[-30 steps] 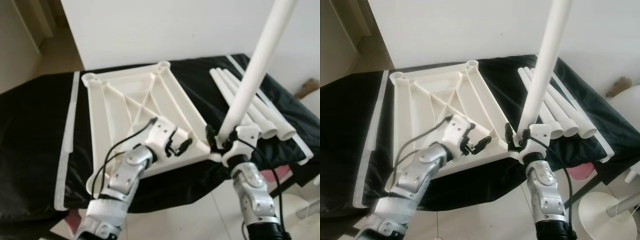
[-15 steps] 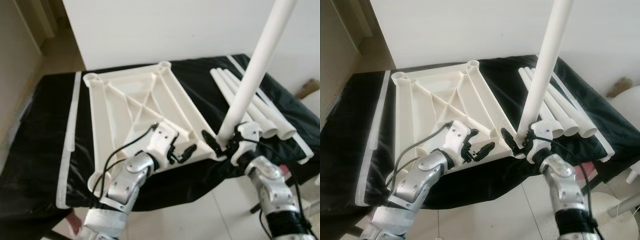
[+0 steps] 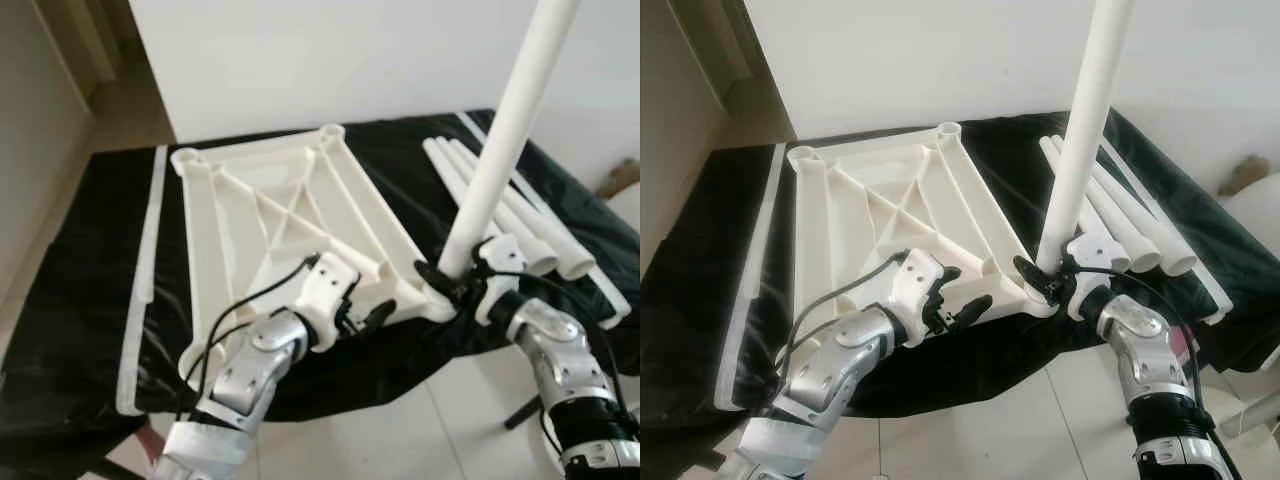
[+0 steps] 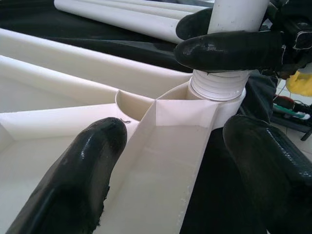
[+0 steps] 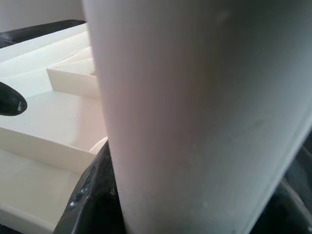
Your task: Building children table
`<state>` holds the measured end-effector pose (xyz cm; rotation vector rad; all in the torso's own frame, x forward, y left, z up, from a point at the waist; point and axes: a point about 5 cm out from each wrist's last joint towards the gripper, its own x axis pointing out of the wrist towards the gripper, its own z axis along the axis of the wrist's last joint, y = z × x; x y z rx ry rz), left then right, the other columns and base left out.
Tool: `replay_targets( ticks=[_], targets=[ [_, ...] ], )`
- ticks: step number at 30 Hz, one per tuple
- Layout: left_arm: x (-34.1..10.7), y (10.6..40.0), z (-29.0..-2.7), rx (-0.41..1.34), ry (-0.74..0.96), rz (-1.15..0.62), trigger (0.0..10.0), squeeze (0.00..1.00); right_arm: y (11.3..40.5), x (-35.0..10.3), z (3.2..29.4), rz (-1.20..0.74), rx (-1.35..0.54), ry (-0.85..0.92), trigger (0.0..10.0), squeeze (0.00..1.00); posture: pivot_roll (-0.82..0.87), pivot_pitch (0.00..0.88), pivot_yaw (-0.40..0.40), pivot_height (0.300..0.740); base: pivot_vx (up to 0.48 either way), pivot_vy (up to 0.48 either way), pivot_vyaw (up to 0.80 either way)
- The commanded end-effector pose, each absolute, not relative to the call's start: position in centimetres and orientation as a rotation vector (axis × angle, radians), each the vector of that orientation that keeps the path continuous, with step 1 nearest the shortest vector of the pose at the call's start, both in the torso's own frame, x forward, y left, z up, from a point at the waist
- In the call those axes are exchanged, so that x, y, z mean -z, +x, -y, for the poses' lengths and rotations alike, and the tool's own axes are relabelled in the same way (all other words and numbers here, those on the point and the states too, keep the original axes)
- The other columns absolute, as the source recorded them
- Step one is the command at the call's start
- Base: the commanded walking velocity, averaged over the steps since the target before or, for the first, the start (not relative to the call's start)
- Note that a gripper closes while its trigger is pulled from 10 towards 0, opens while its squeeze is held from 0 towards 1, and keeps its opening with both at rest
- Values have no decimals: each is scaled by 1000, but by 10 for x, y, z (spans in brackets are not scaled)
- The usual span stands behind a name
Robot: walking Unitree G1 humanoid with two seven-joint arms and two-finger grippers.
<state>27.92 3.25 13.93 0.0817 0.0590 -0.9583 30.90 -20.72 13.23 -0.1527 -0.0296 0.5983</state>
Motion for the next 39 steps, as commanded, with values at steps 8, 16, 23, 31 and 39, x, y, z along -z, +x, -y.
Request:
replay_targets(
  ticks=[8, 16, 23, 31, 39],
  targets=[
    [-141, 270, -35, 1074, 85, -69, 10000, 0, 298, -112, 216, -33, -560, -126, 10000, 0, 13, 0, 32, 740, 0, 0, 0],
    [-141, 272, -35, 1062, 91, -75, 10000, 0, 294, -101, 203, -60, -513, -105, 10000, 0, 5, 0, 38, 740, 0, 0, 0],
    [-140, 272, -35, 1048, 103, -83, 10000, 0, 291, -96, 189, -60, -366, -89, 10000, 0, -1, 0, 39, 740, 0, 0, 0],
    [-140, 279, -35, 1005, 129, -72, 10000, 0, 290, -95, 169, -49, 3, -11, 10000, 0, -5, 0, 36, 740, 0, 0, 0],
    [-141, 281, -37, 962, 142, -57, 10000, 0, 288, -101, 146, -18, 113, 65, 10000, 0, 18, 0, 14, 740, 0, 0, 0]
  ],
)
